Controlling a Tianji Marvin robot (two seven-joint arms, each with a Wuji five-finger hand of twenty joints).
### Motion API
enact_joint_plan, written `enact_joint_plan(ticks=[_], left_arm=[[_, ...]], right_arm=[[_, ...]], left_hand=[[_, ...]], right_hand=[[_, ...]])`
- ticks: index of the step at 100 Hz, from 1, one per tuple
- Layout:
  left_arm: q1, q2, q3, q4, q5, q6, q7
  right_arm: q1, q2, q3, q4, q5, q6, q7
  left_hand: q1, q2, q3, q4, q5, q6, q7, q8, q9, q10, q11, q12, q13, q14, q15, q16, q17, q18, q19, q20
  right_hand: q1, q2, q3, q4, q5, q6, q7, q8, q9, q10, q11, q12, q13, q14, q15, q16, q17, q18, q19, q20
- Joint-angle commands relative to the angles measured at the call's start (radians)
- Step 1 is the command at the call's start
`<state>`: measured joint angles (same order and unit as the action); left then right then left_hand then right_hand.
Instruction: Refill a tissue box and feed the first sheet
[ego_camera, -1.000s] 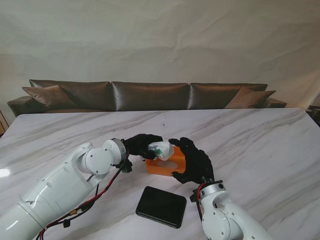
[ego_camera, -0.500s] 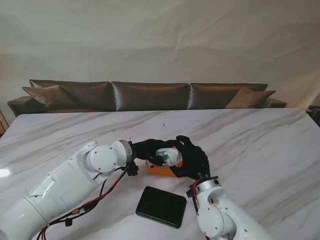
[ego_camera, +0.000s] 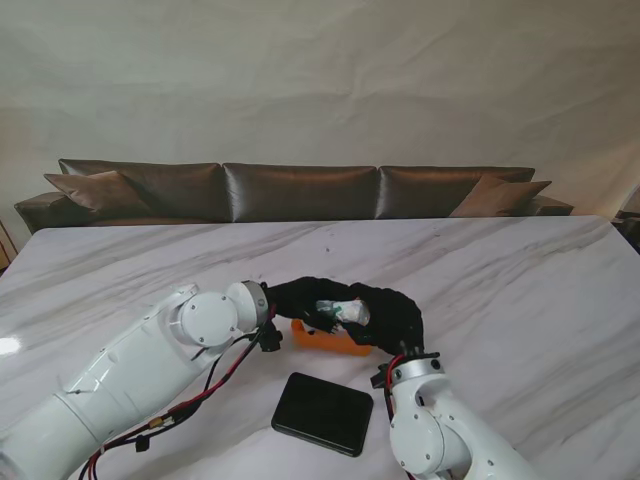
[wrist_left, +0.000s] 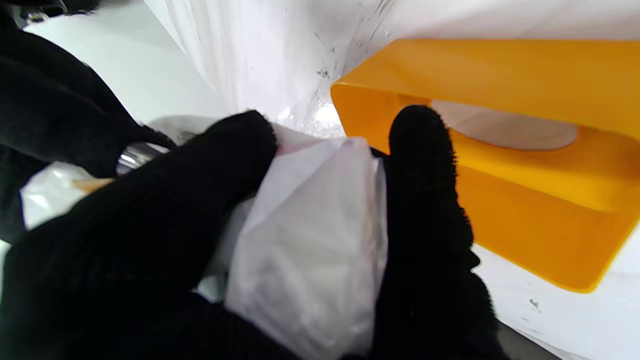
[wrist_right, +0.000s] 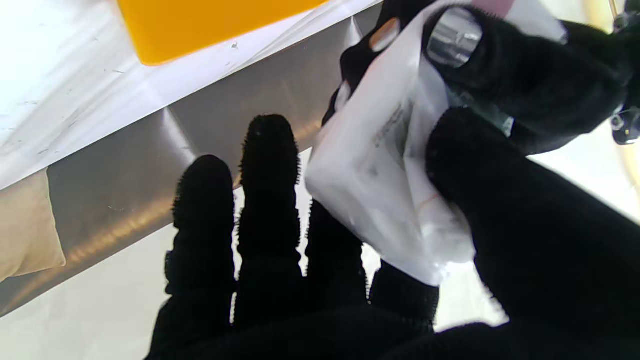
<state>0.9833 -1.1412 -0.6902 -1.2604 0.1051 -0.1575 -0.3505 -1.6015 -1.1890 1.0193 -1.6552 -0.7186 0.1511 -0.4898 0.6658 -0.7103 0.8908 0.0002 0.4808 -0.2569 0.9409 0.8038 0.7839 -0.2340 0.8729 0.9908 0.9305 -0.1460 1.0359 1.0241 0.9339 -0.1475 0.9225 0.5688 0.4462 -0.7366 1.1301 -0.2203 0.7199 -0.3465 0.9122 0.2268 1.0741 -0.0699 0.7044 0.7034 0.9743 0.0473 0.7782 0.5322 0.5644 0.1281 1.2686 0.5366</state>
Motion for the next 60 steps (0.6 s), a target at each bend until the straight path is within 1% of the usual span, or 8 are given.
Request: enact_joint_plan(ticks=[1, 5, 11, 18, 24, 40, 43, 60], left_arm=[[0.008, -0.004, -0.015, -0.015, 0.004, -0.006, 0.004], [0.016, -0.004, -0.022, -0.019, 0.010, -0.009, 0.013], [0.032, -0.003, -0.036, -0.026, 0.022, -0.013, 0.029], [0.052, -0.001, -0.056, -0.035, 0.034, -0.016, 0.045], [0.071, 0.004, -0.077, -0.050, 0.040, -0.009, 0.048], [0.134, 0.018, -0.146, -0.098, 0.100, 0.019, 0.069], [0.152, 0.019, -0.163, -0.109, 0.118, 0.025, 0.086], [0.256, -0.006, -0.248, -0.134, 0.226, 0.014, 0.304]], right_arm=[[-0.015, -0.001, 0.003, -0.020, 0.001, 0.001, 0.029], [-0.018, -0.001, 0.007, -0.027, 0.006, 0.003, 0.035], [-0.020, -0.002, 0.012, -0.034, 0.015, 0.010, 0.038], [-0.022, -0.009, 0.017, -0.037, 0.042, 0.020, 0.034], [-0.024, -0.019, 0.020, -0.040, 0.087, 0.027, 0.024], [-0.033, -0.034, 0.037, -0.042, 0.167, 0.042, 0.021], [-0.036, -0.036, 0.041, -0.044, 0.178, 0.047, 0.023], [-0.037, -0.048, 0.055, -0.045, 0.266, 0.080, 0.038]], left_hand=[[-0.025, 0.036, -0.037, 0.028, -0.033, 0.023, -0.038, -0.047, -0.008, 0.017, -0.065, -0.037, 0.005, 0.122, -0.032, -0.040, -0.023, -0.213, 0.821, 0.011], [-0.070, 0.070, -0.056, 0.042, -0.036, 0.051, -0.079, -0.092, -0.046, 0.031, -0.091, -0.086, -0.016, 0.142, -0.072, -0.069, -0.049, -0.183, 0.796, 0.015], [-0.144, 0.152, -0.128, 0.091, -0.056, 0.095, -0.158, -0.179, -0.139, 0.046, -0.099, -0.272, -0.065, 0.173, -0.141, -0.120, -0.112, -0.121, 0.740, 0.026], [-0.166, 0.163, -0.192, 0.056, -0.084, 0.132, -0.247, -0.260, -0.204, 0.072, -0.154, -0.350, -0.147, 0.200, -0.232, -0.166, -0.228, -0.022, 0.670, 0.043], [-0.169, 0.174, -0.217, 0.047, -0.106, 0.153, -0.288, -0.303, -0.251, 0.089, -0.181, -0.379, -0.219, 0.210, -0.291, -0.188, -0.337, 0.059, 0.619, 0.073], [-0.180, 0.190, -0.263, 0.033, -0.162, 0.200, -0.381, -0.383, -0.342, 0.119, -0.223, -0.420, -0.302, 0.214, -0.336, -0.199, -0.426, 0.099, 0.585, 0.125], [-0.187, 0.197, -0.273, 0.030, -0.173, 0.208, -0.394, -0.394, -0.353, 0.101, -0.229, -0.426, -0.311, 0.216, -0.338, -0.199, -0.433, 0.103, 0.581, 0.129], [-0.209, 0.241, -0.336, 0.023, -0.207, 0.229, -0.453, -0.464, -0.411, 0.116, -0.254, -0.457, -0.387, 0.237, -0.384, -0.219, -0.556, 0.214, 0.479, 0.155]], right_hand=[[0.032, 0.018, 0.045, -0.006, 0.119, -0.017, 0.180, 0.079, 0.088, -0.055, 0.089, 0.057, 0.031, -0.022, 0.043, 0.027, 0.016, -0.005, 0.051, 0.001], [0.037, 0.011, 0.054, -0.002, 0.126, 0.000, 0.179, 0.090, 0.096, -0.043, 0.091, 0.067, 0.039, -0.018, 0.051, 0.035, 0.023, -0.002, 0.058, 0.002], [0.035, 0.001, 0.068, 0.008, 0.136, 0.021, 0.174, 0.104, 0.109, -0.028, 0.094, 0.079, 0.054, -0.014, 0.063, 0.045, 0.036, 0.010, 0.071, 0.005], [0.023, -0.013, 0.084, 0.021, 0.154, 0.045, 0.168, 0.109, 0.134, -0.019, 0.097, 0.083, 0.077, -0.010, 0.075, 0.052, 0.053, 0.019, 0.084, 0.007], [0.020, -0.017, 0.087, 0.021, 0.165, 0.067, 0.163, 0.105, 0.148, -0.009, 0.096, 0.081, 0.089, -0.003, 0.078, 0.053, 0.061, 0.028, 0.091, 0.008], [0.013, -0.011, 0.077, 0.011, 0.186, 0.104, 0.159, 0.085, 0.172, 0.006, 0.094, 0.074, 0.115, 0.008, 0.084, 0.055, 0.079, 0.044, 0.108, 0.008], [0.010, -0.007, 0.074, 0.009, 0.189, 0.112, 0.160, 0.083, 0.177, 0.008, 0.095, 0.074, 0.120, 0.010, 0.086, 0.055, 0.084, 0.046, 0.111, 0.008], [-0.020, 0.019, 0.020, -0.012, 0.229, 0.134, 0.180, 0.075, 0.211, 0.030, 0.113, 0.067, 0.156, 0.023, 0.104, 0.058, 0.112, 0.062, 0.137, 0.008]])
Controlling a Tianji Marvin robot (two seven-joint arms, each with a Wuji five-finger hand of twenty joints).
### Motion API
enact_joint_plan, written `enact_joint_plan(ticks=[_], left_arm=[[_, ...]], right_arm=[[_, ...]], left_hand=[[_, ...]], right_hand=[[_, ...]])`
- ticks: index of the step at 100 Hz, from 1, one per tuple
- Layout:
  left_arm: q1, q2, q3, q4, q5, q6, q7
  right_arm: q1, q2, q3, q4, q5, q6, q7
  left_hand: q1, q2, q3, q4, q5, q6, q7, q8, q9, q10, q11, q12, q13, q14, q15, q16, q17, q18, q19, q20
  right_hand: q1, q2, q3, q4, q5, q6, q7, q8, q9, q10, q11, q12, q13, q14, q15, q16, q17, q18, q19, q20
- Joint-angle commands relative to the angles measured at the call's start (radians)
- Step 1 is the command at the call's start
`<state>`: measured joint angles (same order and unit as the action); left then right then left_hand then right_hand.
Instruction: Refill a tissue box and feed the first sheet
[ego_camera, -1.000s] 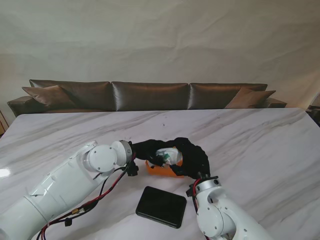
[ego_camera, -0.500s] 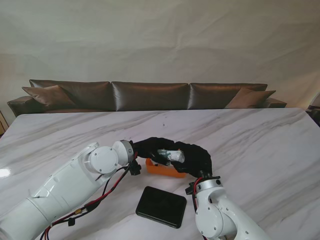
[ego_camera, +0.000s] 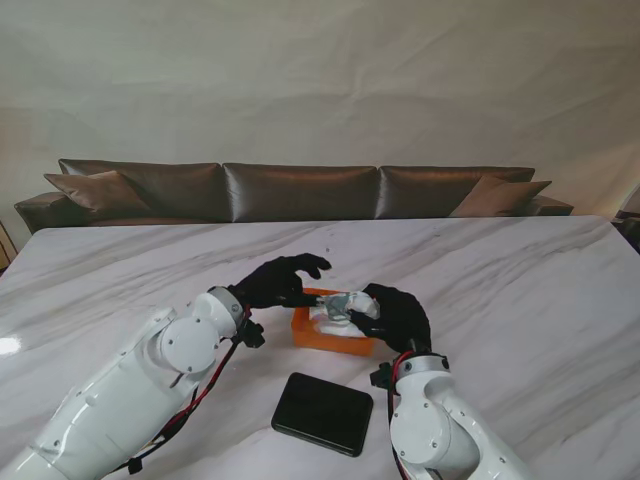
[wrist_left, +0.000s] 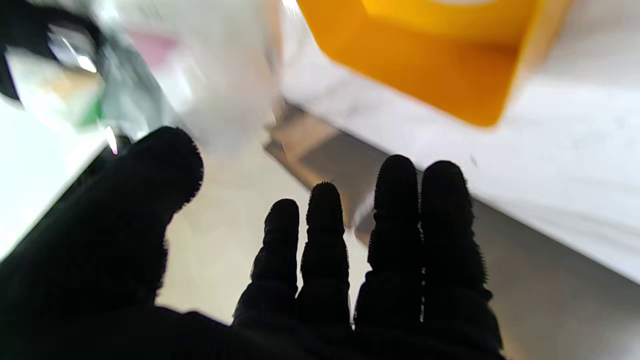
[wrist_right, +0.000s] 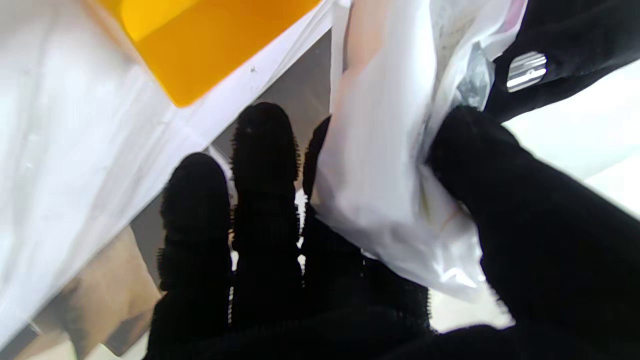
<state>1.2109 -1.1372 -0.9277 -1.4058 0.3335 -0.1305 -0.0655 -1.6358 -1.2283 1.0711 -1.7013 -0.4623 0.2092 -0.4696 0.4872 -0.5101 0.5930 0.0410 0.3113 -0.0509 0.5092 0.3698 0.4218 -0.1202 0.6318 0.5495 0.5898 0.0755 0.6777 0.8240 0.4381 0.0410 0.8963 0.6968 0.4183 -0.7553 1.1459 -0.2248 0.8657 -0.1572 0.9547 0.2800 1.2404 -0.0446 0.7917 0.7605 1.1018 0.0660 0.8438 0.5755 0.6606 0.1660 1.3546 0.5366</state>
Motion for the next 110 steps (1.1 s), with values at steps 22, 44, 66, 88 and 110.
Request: enact_joint_plan(ticks=[22, 44, 66, 88, 110], left_arm=[[0.113, -0.018, -0.053, -0.031, 0.150, -0.027, 0.166], [0.179, 0.014, -0.065, -0.115, 0.288, 0.033, 0.128], [0.203, 0.020, -0.046, -0.152, 0.347, 0.131, 0.127], [0.194, 0.011, -0.037, -0.132, 0.226, 0.138, 0.088], [0.164, 0.004, -0.002, -0.104, 0.166, 0.129, 0.070]], right_arm=[[0.032, -0.038, 0.002, 0.014, 0.126, 0.108, 0.014], [0.075, -0.064, -0.011, 0.055, 0.184, 0.147, -0.023], [0.102, -0.079, -0.022, 0.096, 0.220, 0.140, -0.050], [0.097, -0.094, -0.029, 0.104, 0.235, 0.114, -0.101], [0.097, -0.113, -0.040, 0.106, 0.287, 0.095, -0.142]], left_hand=[[-0.045, 0.085, -0.102, -0.007, 0.012, 0.005, 0.010, -0.023, 0.011, 0.006, 0.014, -0.005, 0.014, 0.035, 0.045, 0.000, 0.045, -0.074, 0.613, 0.069], [-0.034, 0.081, -0.089, 0.007, 0.026, 0.003, 0.014, -0.019, 0.056, -0.006, 0.030, 0.012, 0.098, 0.010, 0.127, 0.042, 0.140, -0.168, 0.700, 0.035], [-0.050, 0.133, -0.081, 0.031, 0.128, 0.016, 0.071, -0.004, 0.204, 0.013, 0.098, 0.039, 0.294, -0.019, 0.289, 0.072, 0.361, -0.317, 0.864, -0.069], [-0.087, 0.213, -0.174, 0.030, 0.318, 0.009, 0.113, 0.016, 0.392, 0.049, 0.142, 0.079, 0.448, -0.004, 0.385, 0.062, 0.517, -0.364, 0.956, -0.133], [-0.083, 0.232, -0.221, 0.032, 0.355, 0.025, 0.105, 0.012, 0.431, 0.060, 0.146, 0.085, 0.492, -0.009, 0.410, 0.059, 0.563, -0.379, 0.975, -0.150]], right_hand=[[-0.013, 0.028, -0.056, -0.006, 0.141, -0.064, 0.172, 0.041, 0.098, 0.020, 0.066, 0.014, 0.077, 0.021, 0.080, 0.019, 0.056, 0.027, 0.102, 0.003], [-0.054, 0.043, -0.076, 0.006, 0.258, -0.029, 0.140, 0.086, 0.172, 0.033, 0.085, 0.009, 0.132, 0.030, 0.116, 0.004, 0.100, 0.036, 0.154, -0.032], [-0.097, 0.088, -0.075, 0.054, 0.360, 0.026, 0.103, 0.164, 0.209, 0.044, 0.131, 0.025, 0.172, 0.038, 0.143, 0.001, 0.130, 0.040, 0.186, -0.056], [-0.106, 0.110, -0.066, 0.082, 0.388, 0.055, 0.088, 0.215, 0.211, 0.050, 0.164, 0.024, 0.184, 0.042, 0.154, 0.003, 0.140, 0.042, 0.195, -0.061], [-0.105, 0.111, -0.062, 0.096, 0.397, 0.065, 0.066, 0.259, 0.210, 0.055, 0.178, 0.015, 0.187, 0.048, 0.158, 0.003, 0.144, 0.046, 0.200, -0.067]])
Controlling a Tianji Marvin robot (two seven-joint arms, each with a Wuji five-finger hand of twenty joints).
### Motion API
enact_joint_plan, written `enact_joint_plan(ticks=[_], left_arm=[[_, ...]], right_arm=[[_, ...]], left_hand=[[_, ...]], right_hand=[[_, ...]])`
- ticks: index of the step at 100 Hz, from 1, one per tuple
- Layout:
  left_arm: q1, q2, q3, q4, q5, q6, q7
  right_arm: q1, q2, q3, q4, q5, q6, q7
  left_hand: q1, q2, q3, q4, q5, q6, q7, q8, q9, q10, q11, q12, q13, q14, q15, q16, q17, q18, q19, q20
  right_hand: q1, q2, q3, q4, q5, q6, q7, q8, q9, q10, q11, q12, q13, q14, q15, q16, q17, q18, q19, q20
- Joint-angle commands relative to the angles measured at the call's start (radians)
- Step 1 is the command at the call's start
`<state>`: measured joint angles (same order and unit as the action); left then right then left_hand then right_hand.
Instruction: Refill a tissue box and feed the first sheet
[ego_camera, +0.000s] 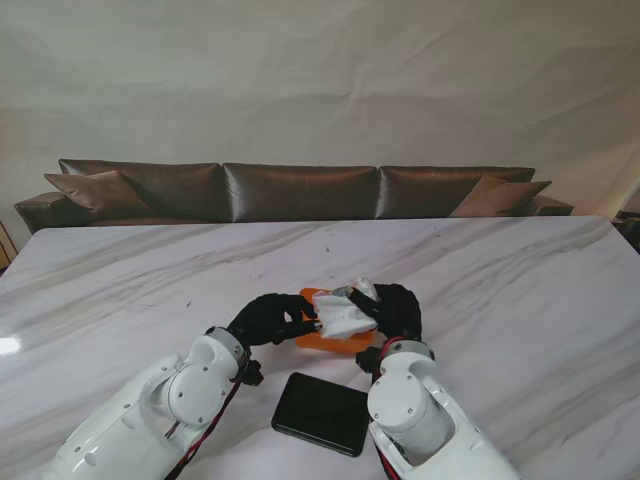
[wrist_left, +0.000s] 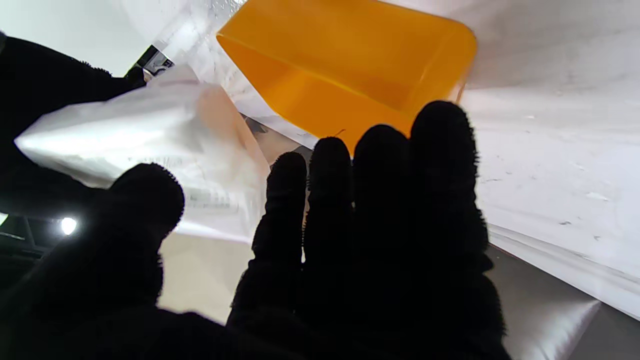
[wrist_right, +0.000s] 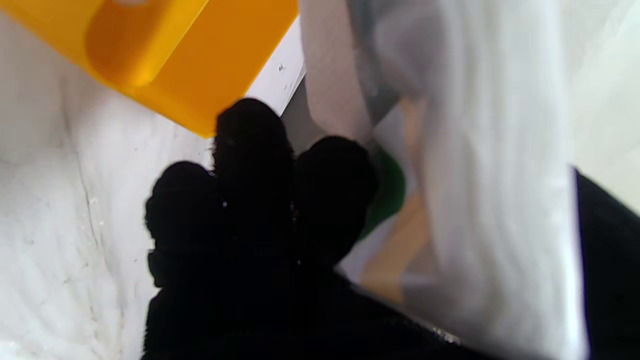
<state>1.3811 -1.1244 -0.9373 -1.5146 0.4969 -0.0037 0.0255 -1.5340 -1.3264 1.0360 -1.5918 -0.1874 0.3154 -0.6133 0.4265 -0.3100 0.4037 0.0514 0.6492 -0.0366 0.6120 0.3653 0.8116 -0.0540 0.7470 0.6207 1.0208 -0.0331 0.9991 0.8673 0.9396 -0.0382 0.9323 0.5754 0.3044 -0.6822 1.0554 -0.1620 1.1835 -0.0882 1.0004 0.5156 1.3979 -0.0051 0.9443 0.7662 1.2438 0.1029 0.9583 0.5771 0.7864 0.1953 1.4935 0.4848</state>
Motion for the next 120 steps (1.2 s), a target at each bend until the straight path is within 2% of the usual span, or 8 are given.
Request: enact_joint_plan(ticks=[1, 70, 74, 81, 90, 97, 103, 120], left_arm=[[-0.008, -0.009, 0.009, 0.006, 0.002, 0.003, -0.022], [-0.059, -0.030, 0.032, 0.084, -0.126, -0.013, -0.033], [-0.060, -0.030, 0.031, 0.087, -0.137, -0.015, -0.040], [-0.063, -0.029, 0.031, 0.092, -0.159, -0.027, -0.054], [-0.067, -0.028, 0.038, 0.095, -0.158, -0.040, -0.059], [-0.070, -0.030, 0.045, 0.098, -0.147, -0.044, -0.048], [-0.072, -0.034, 0.049, 0.102, -0.144, -0.046, -0.033], [-0.076, -0.046, 0.056, 0.120, -0.133, -0.061, 0.021]], right_arm=[[-0.006, -0.016, -0.005, -0.004, 0.015, -0.013, 0.000], [-0.030, -0.027, -0.025, 0.020, 0.118, -0.101, -0.006], [-0.032, -0.028, -0.024, 0.018, 0.123, -0.105, -0.011], [-0.032, -0.031, -0.024, 0.015, 0.128, -0.109, -0.018], [-0.028, -0.036, -0.027, 0.016, 0.135, -0.114, -0.031], [-0.026, -0.039, -0.032, 0.017, 0.145, -0.121, -0.038], [-0.023, -0.041, -0.036, 0.021, 0.149, -0.128, -0.041], [-0.020, -0.047, -0.045, 0.036, 0.171, -0.142, -0.046]], left_hand=[[-0.023, 0.032, -0.031, 0.022, 0.018, 0.011, 0.002, 0.016, 0.043, -0.006, 0.031, 0.014, 0.063, 0.099, 0.090, 0.015, 0.063, -0.301, 0.939, -0.029], [-0.067, 0.056, -0.053, 0.037, 0.056, 0.063, -0.009, 0.007, 0.088, 0.019, 0.051, 0.020, 0.112, 0.111, 0.116, 0.006, 0.111, -0.304, 0.963, -0.055], [-0.058, 0.058, -0.049, 0.045, 0.066, 0.066, -0.009, 0.007, 0.094, 0.023, 0.053, 0.021, 0.115, 0.117, 0.116, 0.005, 0.113, -0.299, 0.966, -0.056], [-0.066, 0.037, 0.042, 0.129, 0.079, 0.062, 0.017, 0.019, 0.108, 0.017, 0.071, 0.027, 0.120, 0.120, 0.124, 0.000, 0.116, -0.286, 0.981, -0.064], [-0.048, 0.015, 0.175, 0.198, 0.089, 0.025, 0.094, 0.054, 0.136, -0.011, 0.107, 0.049, 0.137, 0.106, 0.138, -0.004, 0.128, -0.290, 0.991, -0.070], [-0.003, -0.091, 0.323, 0.132, 0.086, -0.047, 0.223, 0.046, 0.175, -0.036, 0.137, 0.074, 0.161, 0.101, 0.154, -0.011, 0.151, -0.289, 1.005, -0.079], [0.053, -0.140, 0.378, 0.099, 0.088, -0.098, 0.300, 0.068, 0.201, -0.053, 0.159, 0.091, 0.177, 0.103, 0.167, -0.011, 0.158, -0.284, 1.019, -0.078], [0.090, -0.169, 0.431, 0.061, 0.121, -0.174, 0.391, 0.151, 0.261, -0.100, 0.203, 0.159, 0.206, 0.098, 0.204, -0.005, 0.162, -0.276, 1.049, -0.072]], right_hand=[[0.009, 0.039, 0.028, 0.033, 0.080, -0.004, 0.020, 0.024, 0.053, 0.016, 0.026, 0.009, 0.046, 0.011, 0.044, 0.001, 0.018, 0.017, 0.062, -0.015], [0.018, 0.040, 0.038, 0.037, 0.083, 0.012, 0.016, 0.039, 0.052, 0.024, 0.036, 0.006, 0.049, 0.016, 0.049, 0.000, 0.020, 0.022, 0.066, -0.021], [0.018, 0.040, 0.038, 0.037, 0.082, 0.013, 0.015, 0.039, 0.052, 0.024, 0.036, 0.006, 0.049, 0.016, 0.049, 0.000, 0.020, 0.022, 0.066, -0.021], [0.016, 0.045, 0.038, 0.039, 0.082, 0.014, 0.015, 0.041, 0.052, 0.022, 0.035, 0.005, 0.049, 0.016, 0.049, 0.000, 0.019, 0.021, 0.065, -0.021], [0.014, 0.048, 0.038, 0.040, 0.081, 0.013, 0.014, 0.043, 0.051, 0.020, 0.033, 0.005, 0.047, 0.015, 0.049, 0.000, 0.018, 0.020, 0.064, -0.022], [0.015, 0.047, 0.037, 0.040, 0.080, 0.012, 0.013, 0.044, 0.052, 0.020, 0.032, 0.004, 0.047, 0.014, 0.049, 0.000, 0.017, 0.018, 0.063, -0.023], [0.014, 0.047, 0.037, 0.039, 0.078, 0.012, 0.012, 0.045, 0.051, 0.019, 0.031, 0.004, 0.046, 0.013, 0.048, -0.001, 0.017, 0.016, 0.063, -0.023], [0.014, 0.050, 0.037, 0.038, 0.077, 0.010, 0.010, 0.047, 0.051, 0.019, 0.028, 0.003, 0.044, 0.012, 0.048, -0.001, 0.017, 0.016, 0.063, -0.023]])
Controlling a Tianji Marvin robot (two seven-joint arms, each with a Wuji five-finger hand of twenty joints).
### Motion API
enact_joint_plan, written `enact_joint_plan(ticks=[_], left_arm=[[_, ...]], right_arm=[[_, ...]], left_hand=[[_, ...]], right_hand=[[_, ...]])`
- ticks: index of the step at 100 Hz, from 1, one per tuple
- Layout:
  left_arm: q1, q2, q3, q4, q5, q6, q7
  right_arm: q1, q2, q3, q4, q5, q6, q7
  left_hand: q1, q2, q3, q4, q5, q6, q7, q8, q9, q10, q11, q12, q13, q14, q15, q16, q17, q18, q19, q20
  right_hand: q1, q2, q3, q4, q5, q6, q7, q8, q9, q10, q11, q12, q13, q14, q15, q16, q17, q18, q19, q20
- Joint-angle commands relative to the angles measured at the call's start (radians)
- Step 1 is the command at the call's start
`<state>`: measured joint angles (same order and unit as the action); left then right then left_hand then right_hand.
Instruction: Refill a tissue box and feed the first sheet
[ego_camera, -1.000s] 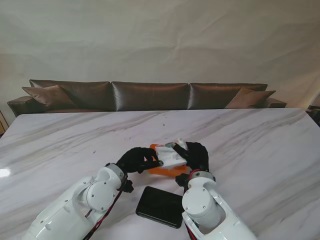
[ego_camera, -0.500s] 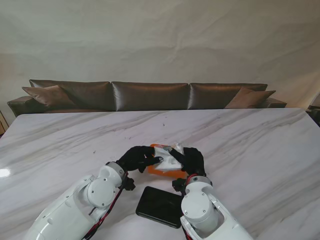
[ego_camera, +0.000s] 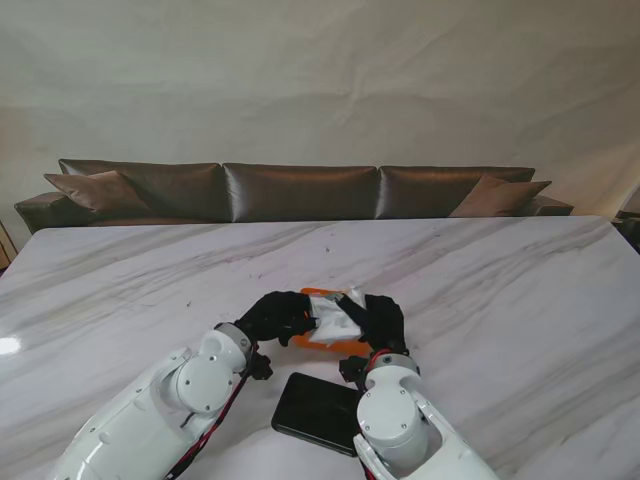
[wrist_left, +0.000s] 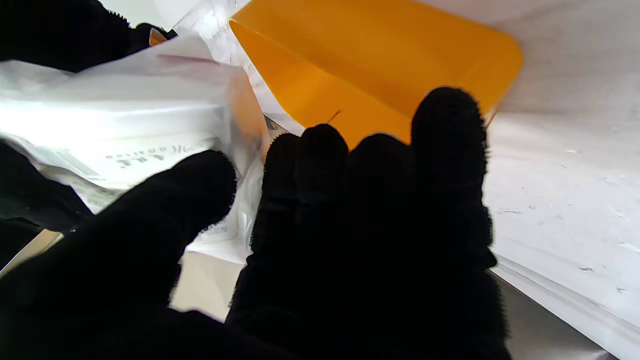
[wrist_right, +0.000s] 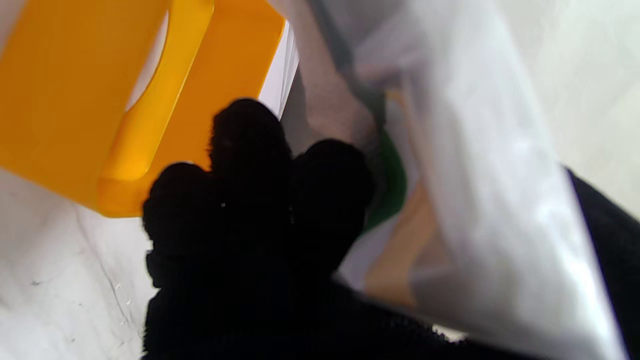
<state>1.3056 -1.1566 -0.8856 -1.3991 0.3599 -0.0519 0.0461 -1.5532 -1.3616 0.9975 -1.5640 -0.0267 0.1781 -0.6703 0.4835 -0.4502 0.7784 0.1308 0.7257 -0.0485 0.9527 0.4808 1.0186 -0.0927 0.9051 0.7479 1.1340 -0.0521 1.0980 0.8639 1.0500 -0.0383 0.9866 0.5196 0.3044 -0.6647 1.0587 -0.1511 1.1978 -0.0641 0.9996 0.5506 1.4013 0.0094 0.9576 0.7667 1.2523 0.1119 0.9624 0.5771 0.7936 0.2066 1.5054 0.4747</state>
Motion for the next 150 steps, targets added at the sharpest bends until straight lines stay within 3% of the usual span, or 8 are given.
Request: enact_joint_plan(ticks=[1, 15, 41, 54, 62, 93, 104, 150], left_arm=[[-0.001, -0.015, 0.005, 0.006, 0.005, -0.014, 0.004], [-0.007, -0.024, 0.012, 0.025, 0.006, -0.036, 0.036], [-0.017, -0.040, 0.017, 0.056, 0.055, -0.058, 0.127], [-0.029, -0.040, 0.013, 0.052, 0.093, -0.020, 0.147], [-0.035, -0.040, 0.011, 0.051, 0.099, -0.002, 0.147], [-0.058, -0.043, 0.006, 0.056, 0.103, 0.048, 0.145], [-0.076, -0.048, 0.013, 0.066, 0.084, 0.070, 0.136], [-0.162, -0.063, 0.060, 0.116, 0.013, 0.169, 0.069]], right_arm=[[0.000, -0.012, -0.007, 0.009, 0.011, -0.005, 0.011], [0.003, -0.015, -0.011, 0.024, 0.035, -0.009, 0.016], [0.018, -0.014, -0.015, 0.054, 0.039, -0.001, 0.033], [0.030, -0.013, -0.015, 0.067, 0.031, 0.000, 0.039], [0.039, -0.011, -0.016, 0.081, 0.010, -0.005, 0.040], [0.056, -0.006, -0.004, 0.099, -0.004, -0.023, 0.046], [0.060, -0.007, 0.000, 0.104, -0.002, -0.029, 0.043], [0.016, 0.022, 0.048, 0.095, -0.229, 0.028, -0.014]], left_hand=[[0.031, -0.031, 0.062, -0.019, 0.047, -0.168, 0.053, 0.042, 0.057, -0.064, 0.049, 0.037, 0.095, 0.116, 0.109, -0.001, 0.052, -0.276, 0.998, -0.015], [-0.035, -0.036, 0.142, 0.024, 0.117, -0.257, 0.057, 0.225, 0.096, -0.101, 0.116, 0.106, 0.097, 0.118, 0.156, 0.010, 0.054, -0.271, 1.023, -0.018], [-0.186, -0.094, 0.318, 0.341, 0.296, -0.319, 0.042, 0.439, 0.207, -0.105, 0.191, 0.286, 0.106, 0.102, 0.259, 0.000, 0.058, -0.219, 1.106, -0.008], [-0.197, -0.108, 0.320, 0.422, 0.325, -0.328, 0.036, 0.426, 0.234, -0.095, 0.176, 0.301, 0.114, 0.106, 0.265, -0.006, 0.059, -0.214, 1.107, 0.002], [-0.192, -0.115, 0.316, 0.430, 0.328, -0.327, 0.036, 0.423, 0.236, -0.090, 0.174, 0.302, 0.115, 0.108, 0.265, -0.007, 0.059, -0.214, 1.107, 0.004], [-0.167, -0.140, 0.284, 0.484, 0.348, -0.335, 0.035, 0.396, 0.251, -0.070, 0.164, 0.298, 0.122, 0.101, 0.268, -0.010, 0.060, -0.227, 1.107, 0.010], [-0.165, -0.141, 0.283, 0.486, 0.351, -0.333, 0.035, 0.394, 0.255, -0.067, 0.163, 0.296, 0.131, 0.099, 0.269, -0.010, 0.061, -0.233, 1.107, 0.011], [-0.165, -0.140, 0.283, 0.507, 0.370, -0.316, 0.041, 0.364, 0.292, -0.056, 0.155, 0.258, 0.141, 0.090, 0.309, -0.029, 0.067, -0.257, 1.107, 0.061]], right_hand=[[0.014, 0.033, 0.033, 0.027, 0.062, -0.014, 0.011, 0.012, 0.048, 0.005, 0.014, 0.003, 0.036, 0.003, 0.044, -0.001, 0.010, 0.005, 0.051, -0.013], [0.016, 0.033, 0.033, 0.025, 0.061, -0.015, 0.010, 0.012, 0.048, 0.006, 0.012, 0.002, 0.034, 0.004, 0.043, -0.001, 0.009, 0.004, 0.051, -0.014], [0.034, 0.026, 0.007, 0.004, -0.011, -0.042, -0.005, -0.046, 0.019, 0.015, -0.057, -0.013, -0.017, 0.016, 0.030, -0.003, -0.037, 0.001, 0.037, -0.013], [0.013, -0.023, -0.015, -0.004, -0.148, -0.014, -0.043, -0.156, -0.100, 0.029, -0.111, -0.020, -0.098, 0.035, 0.003, -0.007, -0.104, -0.004, 0.000, -0.015], [-0.047, 0.006, -0.049, 0.078, -0.250, 0.031, -0.209, -0.071, -0.241, 0.037, -0.142, -0.032, -0.172, 0.043, -0.027, 0.002, -0.156, -0.005, -0.042, 0.000], [-0.089, 0.060, -0.185, 0.101, -0.572, 0.093, -0.302, -0.120, -0.559, 0.060, -0.157, -0.097, -0.356, 0.061, -0.081, 0.001, -0.222, -0.033, -0.102, 0.021], [-0.168, 0.054, -0.231, 0.202, -0.685, 0.114, -0.306, -0.170, -0.673, 0.071, -0.172, -0.139, -0.434, 0.066, -0.113, -0.008, -0.249, -0.038, -0.118, 0.038], [-0.206, 0.050, -0.185, 0.211, -0.864, 0.136, -0.272, -0.219, -0.899, 0.089, -0.175, -0.193, -0.622, 0.059, -0.168, -0.028, -0.334, -0.057, -0.165, 0.055]])
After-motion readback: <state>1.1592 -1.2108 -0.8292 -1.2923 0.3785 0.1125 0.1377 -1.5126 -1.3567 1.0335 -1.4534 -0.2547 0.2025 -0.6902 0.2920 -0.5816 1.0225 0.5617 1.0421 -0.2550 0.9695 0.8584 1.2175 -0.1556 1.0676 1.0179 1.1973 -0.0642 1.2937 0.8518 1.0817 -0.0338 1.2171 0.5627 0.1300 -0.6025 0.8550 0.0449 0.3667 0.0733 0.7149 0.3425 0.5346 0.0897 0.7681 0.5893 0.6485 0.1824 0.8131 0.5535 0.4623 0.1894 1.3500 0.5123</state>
